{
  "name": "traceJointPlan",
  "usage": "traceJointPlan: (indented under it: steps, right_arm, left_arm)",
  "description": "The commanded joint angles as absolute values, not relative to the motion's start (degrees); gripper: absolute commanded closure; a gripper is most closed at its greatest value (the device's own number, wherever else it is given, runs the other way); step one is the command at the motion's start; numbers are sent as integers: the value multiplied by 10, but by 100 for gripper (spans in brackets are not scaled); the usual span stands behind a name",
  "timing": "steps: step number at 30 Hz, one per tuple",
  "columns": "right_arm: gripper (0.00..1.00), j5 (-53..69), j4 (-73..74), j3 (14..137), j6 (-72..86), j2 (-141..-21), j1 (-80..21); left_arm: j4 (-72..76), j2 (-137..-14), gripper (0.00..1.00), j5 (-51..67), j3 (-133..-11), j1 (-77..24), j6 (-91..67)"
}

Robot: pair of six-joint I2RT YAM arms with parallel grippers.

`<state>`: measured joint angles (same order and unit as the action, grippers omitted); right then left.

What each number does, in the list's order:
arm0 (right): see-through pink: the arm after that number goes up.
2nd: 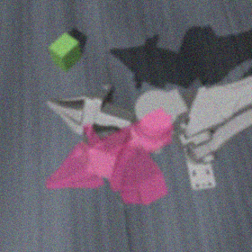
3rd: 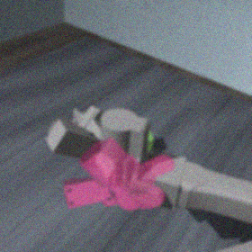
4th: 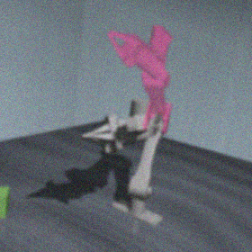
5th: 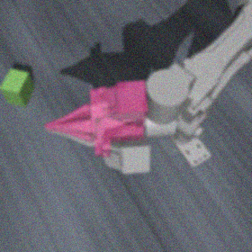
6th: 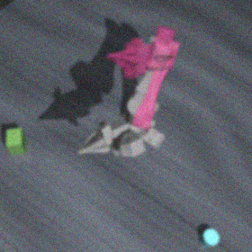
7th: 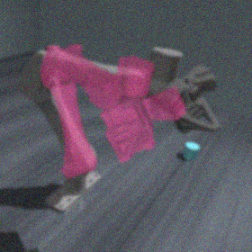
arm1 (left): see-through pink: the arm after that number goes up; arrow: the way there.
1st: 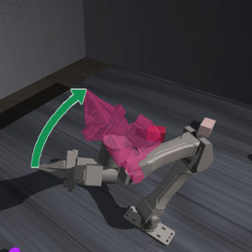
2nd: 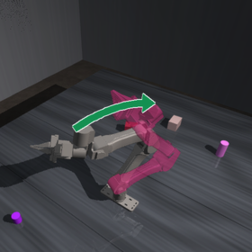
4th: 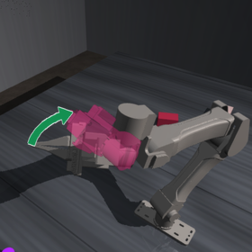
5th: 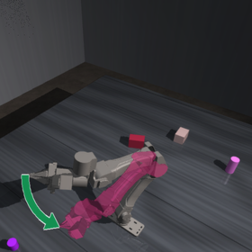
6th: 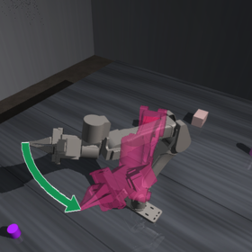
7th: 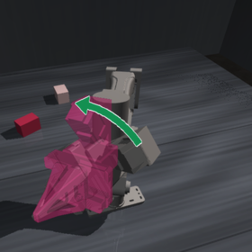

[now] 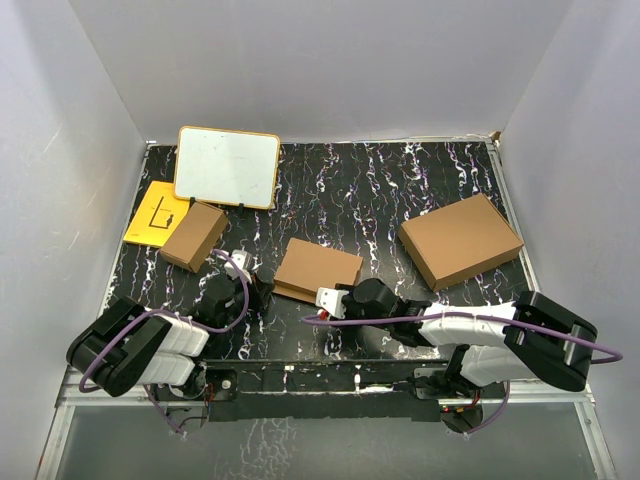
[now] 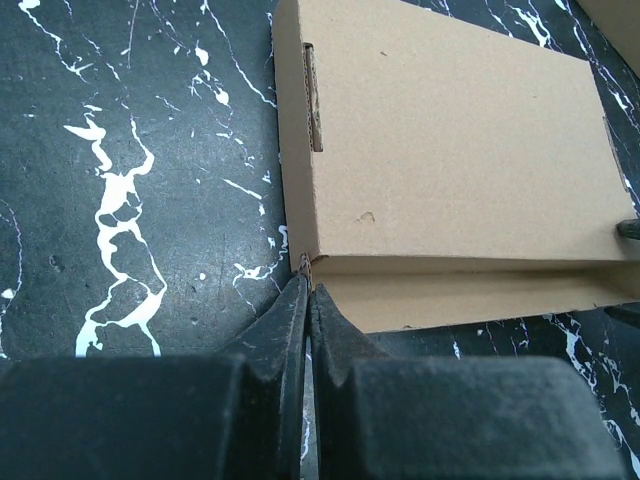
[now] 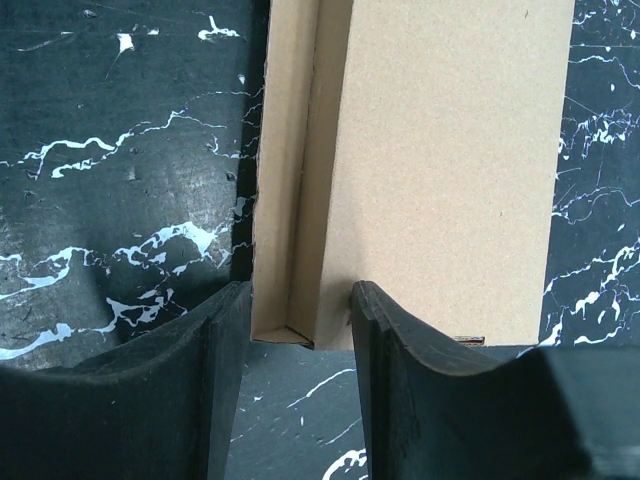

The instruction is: Fold the paper box

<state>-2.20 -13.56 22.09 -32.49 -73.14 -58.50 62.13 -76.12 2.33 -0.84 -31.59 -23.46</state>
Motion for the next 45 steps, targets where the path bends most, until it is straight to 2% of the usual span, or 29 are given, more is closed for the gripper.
traceJointPlan:
  steps: [1,20,33,45]
  right_arm:
    - [53,-11,-123,235,-308,-748,-587]
    - [53,-15,-119,234,-306,-754,-587]
    - [53,-16,-117,234,-304,-756,-587]
    - [53,-16,-119,235,-304,-757,-587]
  left_arm:
    - [636,-751,100,36,2,-327,-218]
    - [627,-754,100,-29,13,-365,-228]
    - [506,-689,100,-97,2,-389,-261]
    - [503,-728,100,-116,-7,-416,-264]
